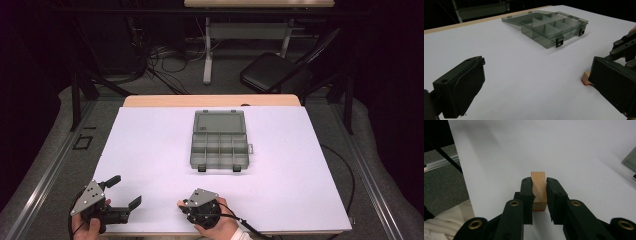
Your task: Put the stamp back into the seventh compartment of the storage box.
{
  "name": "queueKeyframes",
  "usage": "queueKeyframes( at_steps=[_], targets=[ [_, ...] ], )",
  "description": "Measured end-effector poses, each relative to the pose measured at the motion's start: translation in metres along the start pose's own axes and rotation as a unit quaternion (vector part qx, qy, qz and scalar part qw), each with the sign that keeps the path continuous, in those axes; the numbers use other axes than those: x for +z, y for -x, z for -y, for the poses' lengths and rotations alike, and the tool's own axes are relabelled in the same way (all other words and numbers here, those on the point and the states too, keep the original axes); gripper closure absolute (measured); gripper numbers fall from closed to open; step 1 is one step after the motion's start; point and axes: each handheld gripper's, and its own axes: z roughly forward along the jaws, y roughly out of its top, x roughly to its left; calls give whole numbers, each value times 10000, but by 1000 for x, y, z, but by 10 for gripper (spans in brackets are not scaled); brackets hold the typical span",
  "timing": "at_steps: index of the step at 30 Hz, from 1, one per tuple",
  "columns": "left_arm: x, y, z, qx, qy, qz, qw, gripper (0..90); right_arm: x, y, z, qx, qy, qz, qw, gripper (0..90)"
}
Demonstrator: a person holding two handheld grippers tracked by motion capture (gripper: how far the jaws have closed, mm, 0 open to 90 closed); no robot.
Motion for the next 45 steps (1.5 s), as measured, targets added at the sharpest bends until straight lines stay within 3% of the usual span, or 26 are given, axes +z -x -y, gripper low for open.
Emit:
queueKeyframes(
  at_steps=[14,25,45],
  targets=[
    [0,0,0,-10,-3,-2,10000,5,-5,-1,-3,127,122,-120,9998,764],
    [-1,0,0,-17,8,8,10000,5,-24,6,-15,429,201,-89,9988,764],
    [-1,0,-1,8,22,16,10000,5,-44,12,-28,526,315,-123,9980,764]
  ],
)
